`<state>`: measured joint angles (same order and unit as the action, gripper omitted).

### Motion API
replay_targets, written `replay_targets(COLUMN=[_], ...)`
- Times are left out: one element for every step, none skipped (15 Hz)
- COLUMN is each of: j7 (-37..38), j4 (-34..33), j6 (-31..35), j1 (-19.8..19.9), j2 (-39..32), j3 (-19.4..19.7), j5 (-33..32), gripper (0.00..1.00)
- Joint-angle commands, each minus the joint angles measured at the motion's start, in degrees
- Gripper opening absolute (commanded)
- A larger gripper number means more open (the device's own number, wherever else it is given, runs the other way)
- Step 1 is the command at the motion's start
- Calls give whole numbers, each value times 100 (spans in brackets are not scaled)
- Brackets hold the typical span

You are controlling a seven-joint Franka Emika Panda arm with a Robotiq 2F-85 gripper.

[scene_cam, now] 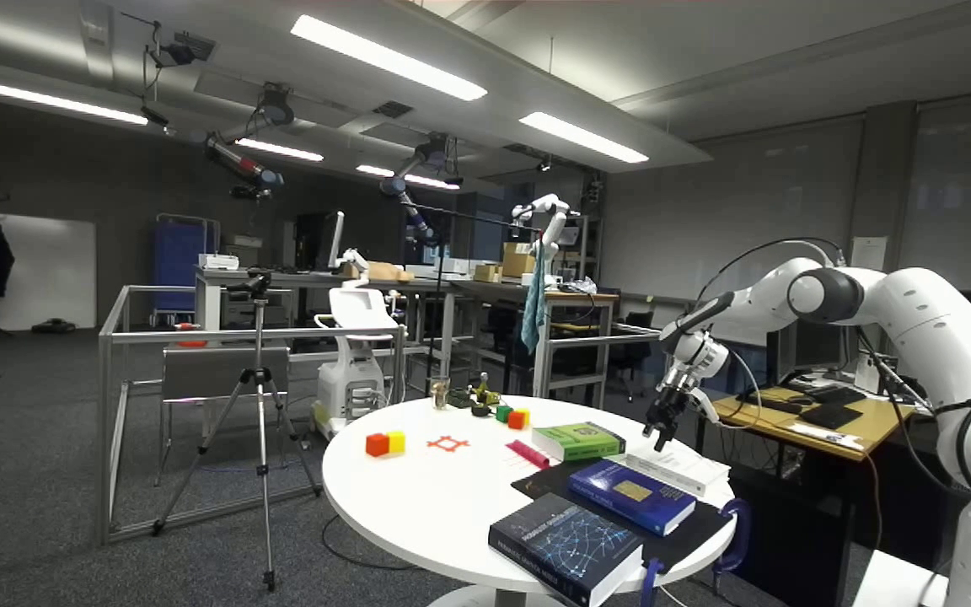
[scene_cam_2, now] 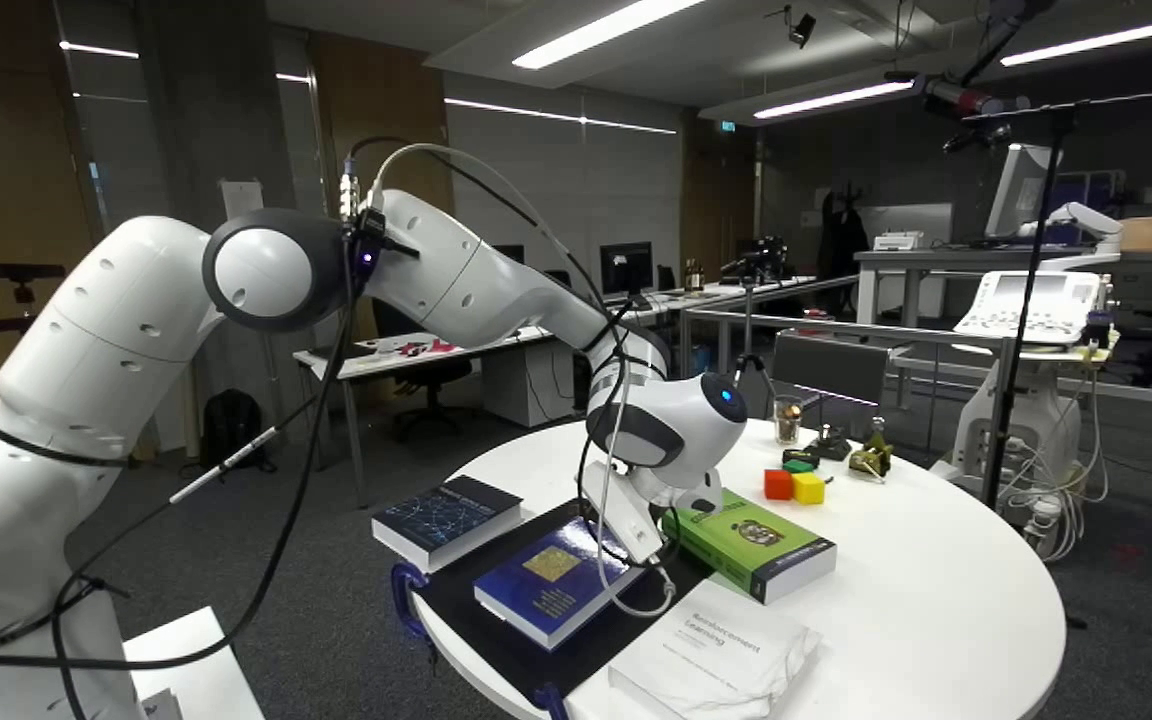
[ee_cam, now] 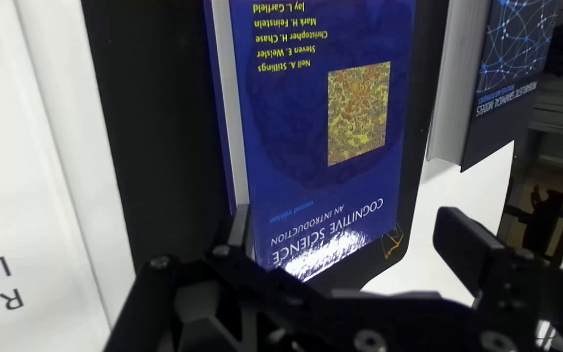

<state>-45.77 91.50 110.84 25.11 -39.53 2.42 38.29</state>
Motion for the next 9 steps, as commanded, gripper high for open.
replay_targets(j7=[-252, -311, -363, -349, -414, -501, -578, -618, -678], j4=[-84, -107, -124, -139, -136, -138, -136, -151, -140], j6=[72, 14, 15, 1, 17, 41, 78, 59, 100], j1=[106, 118, 114, 102, 104, 107, 108, 108, 107], j2=[-154, -195, -235, -269, -294, -319, -343, -373, -393], j3=[-157, -171, -174, -165, -166, -164, -163, -162, -166], j5=[313, 352, 364, 367, 377, 372, 382, 380, 400], gripper=[100, 100, 100, 100, 100, 100, 100, 100, 100])
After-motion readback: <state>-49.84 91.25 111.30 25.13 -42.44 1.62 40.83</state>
